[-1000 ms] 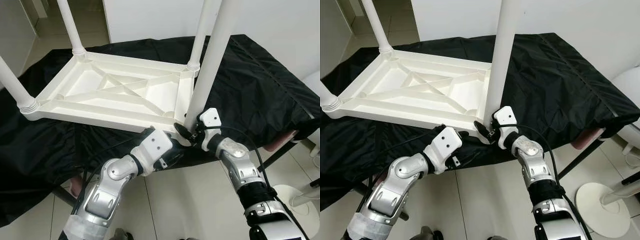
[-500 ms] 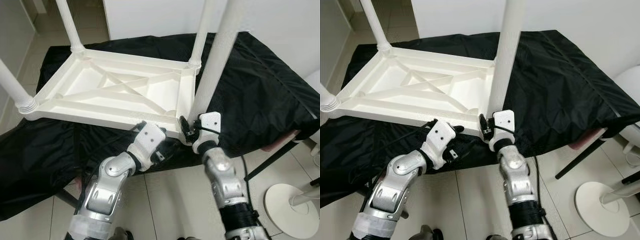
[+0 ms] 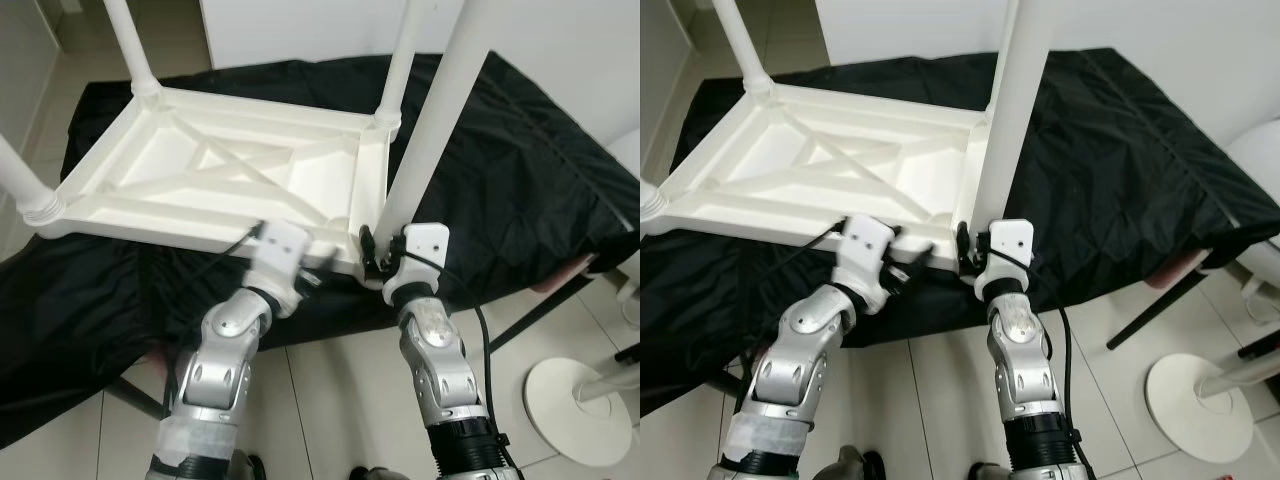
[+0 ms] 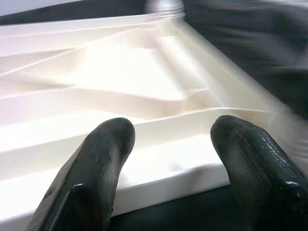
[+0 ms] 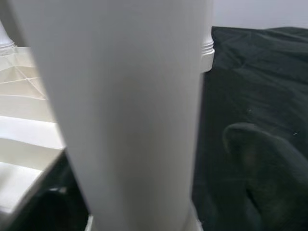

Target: Building children table

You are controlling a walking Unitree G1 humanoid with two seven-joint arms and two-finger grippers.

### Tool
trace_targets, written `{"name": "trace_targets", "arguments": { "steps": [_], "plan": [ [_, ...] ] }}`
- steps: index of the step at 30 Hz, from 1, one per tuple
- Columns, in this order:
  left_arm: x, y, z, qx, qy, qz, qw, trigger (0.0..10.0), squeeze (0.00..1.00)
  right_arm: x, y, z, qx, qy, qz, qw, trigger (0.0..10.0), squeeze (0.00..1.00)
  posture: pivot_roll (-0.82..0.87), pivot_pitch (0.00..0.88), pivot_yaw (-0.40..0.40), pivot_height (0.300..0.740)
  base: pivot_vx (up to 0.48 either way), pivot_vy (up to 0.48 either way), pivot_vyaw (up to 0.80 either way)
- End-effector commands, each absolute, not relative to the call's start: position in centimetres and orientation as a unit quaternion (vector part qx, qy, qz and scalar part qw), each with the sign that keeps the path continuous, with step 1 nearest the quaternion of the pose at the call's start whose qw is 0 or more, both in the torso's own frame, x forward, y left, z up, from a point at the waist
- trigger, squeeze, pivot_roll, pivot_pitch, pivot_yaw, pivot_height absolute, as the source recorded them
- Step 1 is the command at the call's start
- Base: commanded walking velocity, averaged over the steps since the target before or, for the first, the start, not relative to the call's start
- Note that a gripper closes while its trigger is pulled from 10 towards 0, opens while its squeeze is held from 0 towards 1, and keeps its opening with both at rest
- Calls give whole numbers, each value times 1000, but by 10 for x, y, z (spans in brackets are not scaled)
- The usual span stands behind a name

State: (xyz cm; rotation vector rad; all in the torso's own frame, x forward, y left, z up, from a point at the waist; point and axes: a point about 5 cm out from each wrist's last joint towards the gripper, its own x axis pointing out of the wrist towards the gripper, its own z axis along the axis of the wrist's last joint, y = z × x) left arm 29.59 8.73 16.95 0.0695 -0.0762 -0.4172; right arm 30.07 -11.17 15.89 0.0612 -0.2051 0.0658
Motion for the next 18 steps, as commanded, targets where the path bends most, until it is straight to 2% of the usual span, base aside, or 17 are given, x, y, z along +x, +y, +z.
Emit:
{"name": "trace_targets", "arguments": {
  "steps": [1,2,3,10,13,18],
  "plan": [
    [291,83,165,17,-27,-208,978,10000,0,298,-115,161,38,-107,28,993,10000,894,-79,169,16,740,0,0,0],
    [290,82,165,17,-28,-210,977,10000,0,297,-114,161,36,-108,31,993,10000,894,-79,169,16,740,0,0,0],
    [289,82,165,18,-30,-214,976,10000,0,296,-113,161,37,-110,39,992,10000,8,-75,172,16,740,0,0,0],
    [283,83,167,46,-44,-257,964,10000,0,294,-116,159,32,-101,86,991,10000,0,-80,192,24,740,0,0,0],
    [278,81,174,56,-59,-315,946,10000,0,296,-130,155,-9,-93,125,988,10000,0,-89,195,32,740,0,0,0],
    [277,82,175,72,-67,-325,941,10000,0,298,-133,156,-7,-90,131,987,10000,0,-100,195,39,740,0,0,0]
  ]
}}
